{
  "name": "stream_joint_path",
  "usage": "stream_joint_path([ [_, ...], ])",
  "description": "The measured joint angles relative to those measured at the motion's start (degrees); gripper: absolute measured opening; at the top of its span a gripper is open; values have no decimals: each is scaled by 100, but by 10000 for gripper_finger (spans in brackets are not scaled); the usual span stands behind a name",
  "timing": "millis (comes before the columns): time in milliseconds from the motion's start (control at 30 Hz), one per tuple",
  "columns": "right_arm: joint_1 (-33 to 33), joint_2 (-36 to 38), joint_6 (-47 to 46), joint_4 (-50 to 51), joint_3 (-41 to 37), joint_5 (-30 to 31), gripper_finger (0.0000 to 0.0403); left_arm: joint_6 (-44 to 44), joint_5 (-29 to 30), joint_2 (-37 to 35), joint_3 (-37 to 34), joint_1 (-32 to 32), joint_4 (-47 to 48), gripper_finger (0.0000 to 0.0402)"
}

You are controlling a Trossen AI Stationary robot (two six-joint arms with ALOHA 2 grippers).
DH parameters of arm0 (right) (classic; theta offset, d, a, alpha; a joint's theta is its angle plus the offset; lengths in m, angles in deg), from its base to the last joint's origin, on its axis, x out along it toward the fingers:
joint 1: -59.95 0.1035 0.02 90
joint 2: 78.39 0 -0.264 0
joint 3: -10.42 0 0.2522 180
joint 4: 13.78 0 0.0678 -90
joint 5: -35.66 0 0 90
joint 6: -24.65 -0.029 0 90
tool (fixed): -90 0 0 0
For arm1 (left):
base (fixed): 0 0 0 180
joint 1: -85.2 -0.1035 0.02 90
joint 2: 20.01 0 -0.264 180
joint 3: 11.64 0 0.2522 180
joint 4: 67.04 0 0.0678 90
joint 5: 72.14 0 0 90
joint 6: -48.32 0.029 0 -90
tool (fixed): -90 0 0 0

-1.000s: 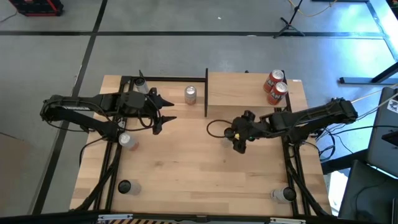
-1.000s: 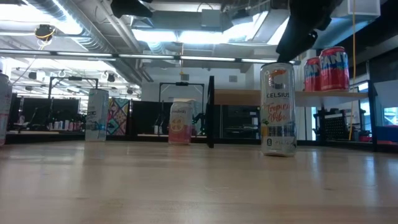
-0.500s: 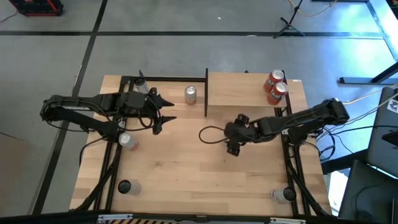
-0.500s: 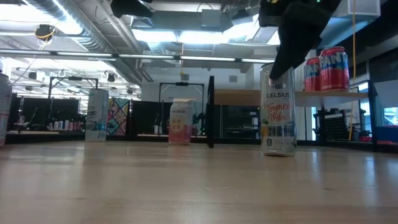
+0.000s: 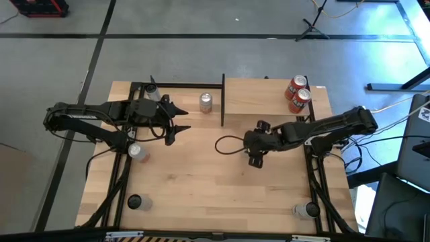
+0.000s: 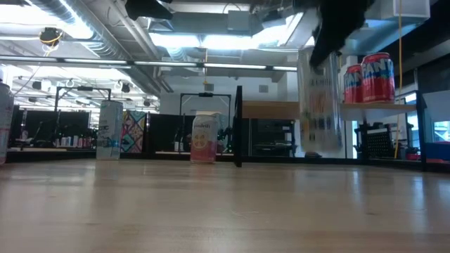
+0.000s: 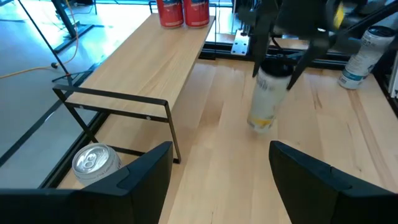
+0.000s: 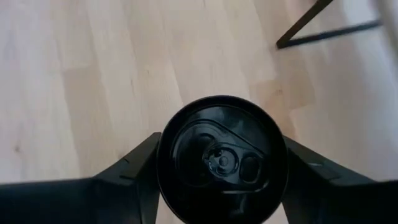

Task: Place canned beverage on shelf
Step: Put the right white yellow soda can on the shelf

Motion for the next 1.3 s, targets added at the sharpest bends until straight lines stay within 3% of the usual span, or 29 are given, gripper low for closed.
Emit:
stream_joint_path([
  [433,-815,48,1171,1670,2730,-37,225,-3,84,0,0,1,-153,257],
  [600,-1456,48,1810,2385,3356,-38,225,-32,295,0,0,-1,-153,257],
  [1033,-4219,818,3478,2389,2829,-1079,225,-196,446,0,0,-1,-155,257],
  [1300,-5678,951,3969,1857,2185,-1961,225,-196,590,0,0,-1,-157,257],
])
